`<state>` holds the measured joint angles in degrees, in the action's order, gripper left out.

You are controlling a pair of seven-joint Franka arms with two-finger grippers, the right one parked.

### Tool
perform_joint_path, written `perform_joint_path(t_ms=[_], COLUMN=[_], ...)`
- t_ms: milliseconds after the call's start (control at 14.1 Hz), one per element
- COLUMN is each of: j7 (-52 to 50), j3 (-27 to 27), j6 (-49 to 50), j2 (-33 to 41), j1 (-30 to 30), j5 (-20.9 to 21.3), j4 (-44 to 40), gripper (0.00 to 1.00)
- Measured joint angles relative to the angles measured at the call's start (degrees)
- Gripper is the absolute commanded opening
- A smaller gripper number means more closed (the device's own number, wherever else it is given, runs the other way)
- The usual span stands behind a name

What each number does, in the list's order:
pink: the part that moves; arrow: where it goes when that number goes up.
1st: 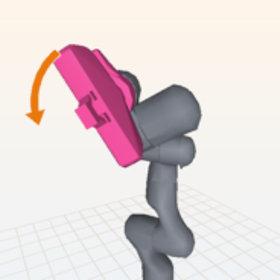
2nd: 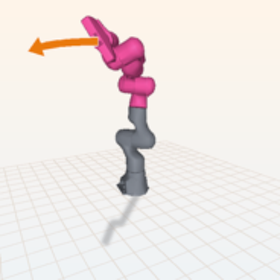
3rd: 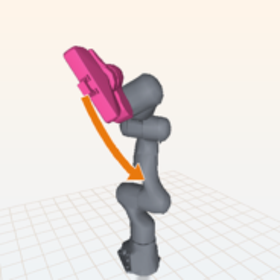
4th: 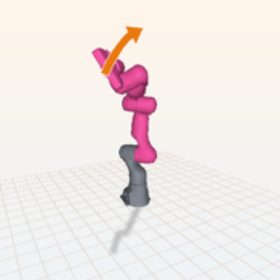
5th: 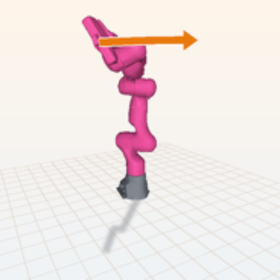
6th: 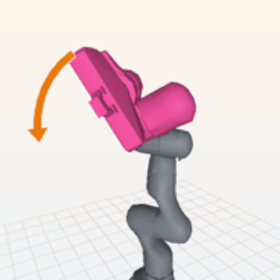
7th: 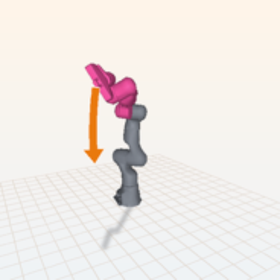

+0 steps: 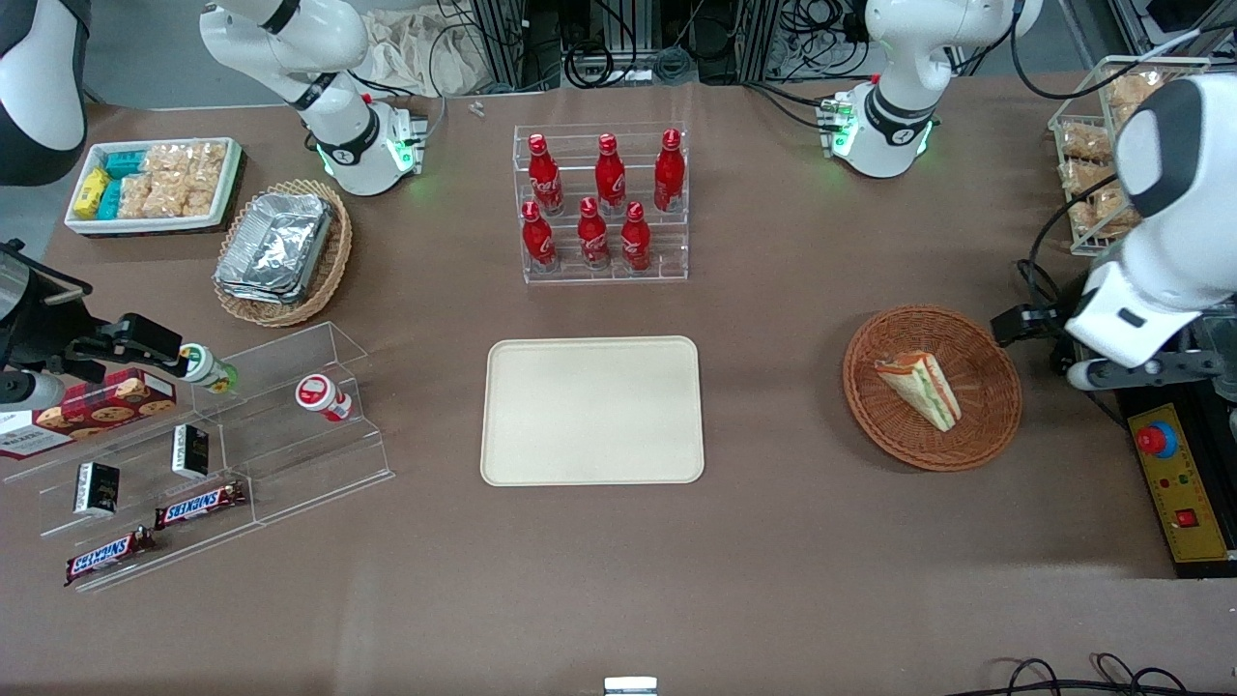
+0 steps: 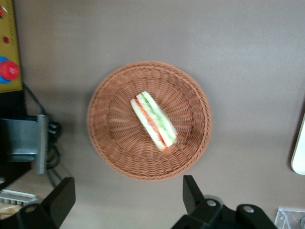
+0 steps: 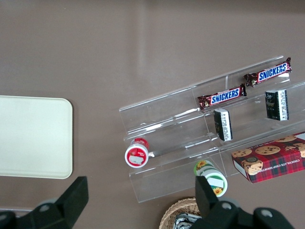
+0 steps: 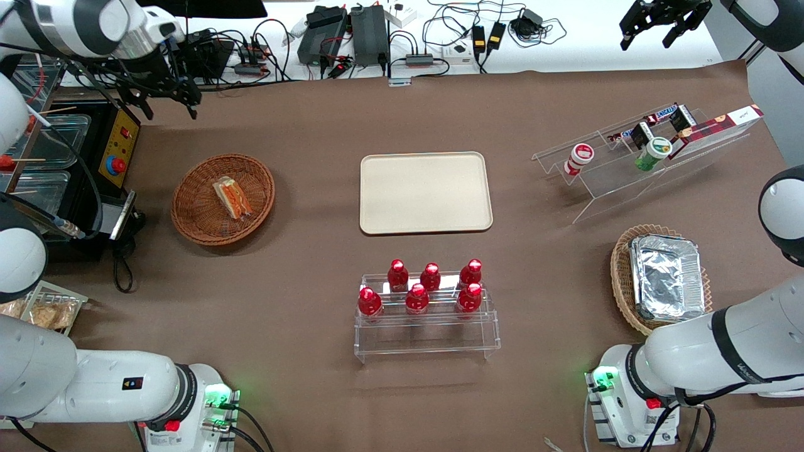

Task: Place sandwich from basket to tray
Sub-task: 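Lower the open left gripper onto the wrapped sandwich in the basket, then close the left gripper on the sandwich and lift it from the basket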

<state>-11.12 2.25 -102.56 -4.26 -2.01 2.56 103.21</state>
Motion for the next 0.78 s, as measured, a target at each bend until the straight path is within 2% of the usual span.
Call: perform_joint_path(t_ms=[283,566,779], j7=[-10.43,-16.47,-20.83], j3=[2.33,2.51,2.48], j6=[-6.49,-18.37,-23.67], j2=[-1.06,-2.00,-3.92], j1=[-0.46,-0.64,-0.64], j5=[-0.01,-0.01,-0.01], j4=[6.99,15.93,19.38], gripper=[1.00,1.00,1.00])
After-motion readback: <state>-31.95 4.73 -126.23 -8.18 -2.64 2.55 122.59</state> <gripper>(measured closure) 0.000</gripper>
